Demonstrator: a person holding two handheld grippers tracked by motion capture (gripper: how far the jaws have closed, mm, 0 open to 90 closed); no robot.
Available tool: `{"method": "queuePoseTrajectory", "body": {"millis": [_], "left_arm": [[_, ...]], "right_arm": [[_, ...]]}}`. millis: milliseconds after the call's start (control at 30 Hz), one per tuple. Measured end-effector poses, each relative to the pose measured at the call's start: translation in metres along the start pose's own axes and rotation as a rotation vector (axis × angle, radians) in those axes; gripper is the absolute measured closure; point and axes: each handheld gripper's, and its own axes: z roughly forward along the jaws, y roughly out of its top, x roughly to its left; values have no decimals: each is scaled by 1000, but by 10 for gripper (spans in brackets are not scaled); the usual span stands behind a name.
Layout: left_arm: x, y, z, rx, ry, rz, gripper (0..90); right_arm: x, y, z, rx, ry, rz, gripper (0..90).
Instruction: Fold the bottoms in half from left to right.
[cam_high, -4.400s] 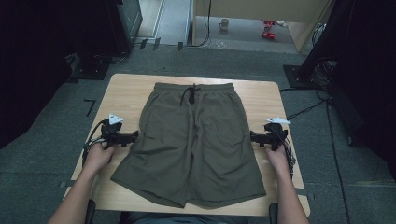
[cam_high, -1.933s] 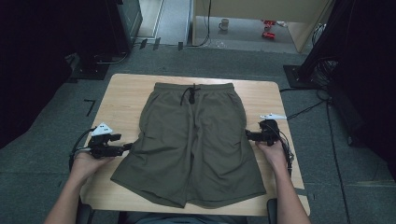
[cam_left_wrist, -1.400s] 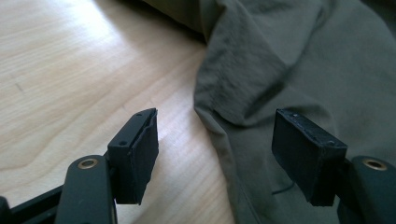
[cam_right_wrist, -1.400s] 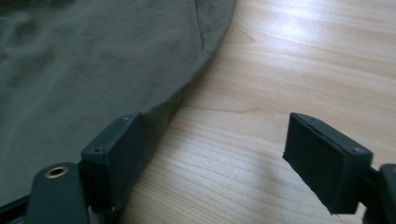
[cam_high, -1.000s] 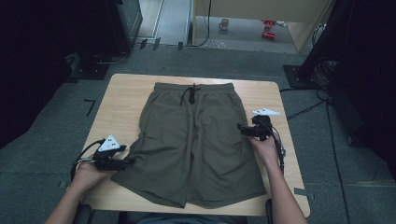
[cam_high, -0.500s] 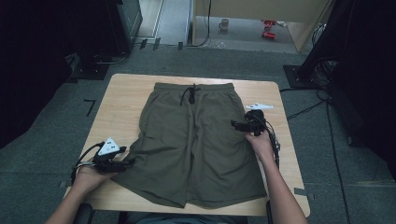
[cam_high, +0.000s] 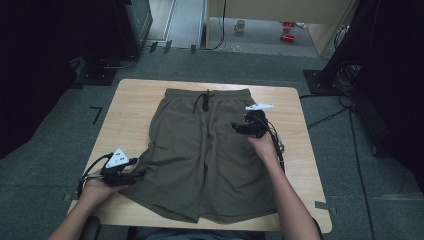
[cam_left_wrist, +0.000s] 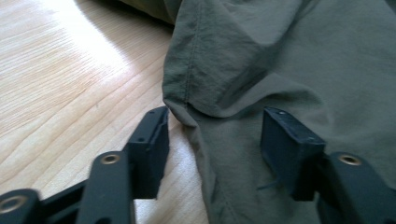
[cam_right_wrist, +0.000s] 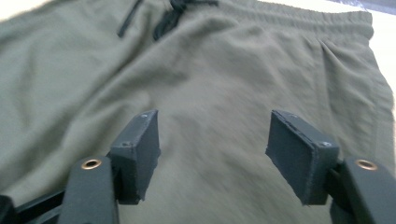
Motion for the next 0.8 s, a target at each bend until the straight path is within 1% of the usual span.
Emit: {"method": "queuePoseTrajectory", "body": {"millis": [67, 100, 133, 233, 333, 400, 467, 500, 567, 600, 700, 733, 767, 800], "left_arm": [[-1, 0, 0, 2, 1, -3, 465], [-2, 0, -1, 2, 0, -2, 490], [-3, 0, -2, 3, 1, -3, 509], [-4, -2, -4, 4, -6, -5, 553], [-3, -2, -5, 8, -4, -10, 595], [-3, -2, -5, 9, -5, -15, 626], [-4, -1, -5, 13, -2, -18, 635], [-4, -1, -5, 13, -2, -18, 643], [-5, -1, -6, 19, -3, -19, 659], [-6, -2, -7, 18, -5, -19, 660], [-7, -3, -8, 18, -12, -16, 661], [-7, -3, -9, 18, -13, -18, 661], [-7, -4, -9, 17, -16, -18, 656], [-8, -4, -9, 14, -23, -17, 636]], "right_arm": [[2, 2, 3, -5, 7, 13, 336], [3, 4, 6, 10, 12, 19, 331], [3, 5, 8, 12, 19, 19, 331], [9, 10, 13, 16, 28, 10, 333], [15, 13, 18, -8, 33, -7, 350], [19, 15, 22, -10, 39, -7, 351], [22, 18, 28, 19, 62, 3, 322], [24, 20, 31, 26, 68, 4, 324], [31, 23, 36, 28, 71, -16, 330], [33, 25, 37, 32, 74, -18, 332], [41, 28, 42, 4, 72, -44, 360], [43, 29, 43, 5, 74, -42, 364], [45, 30, 46, 17, 79, -40, 359], [46, 31, 49, 26, 87, -32, 357]]}}
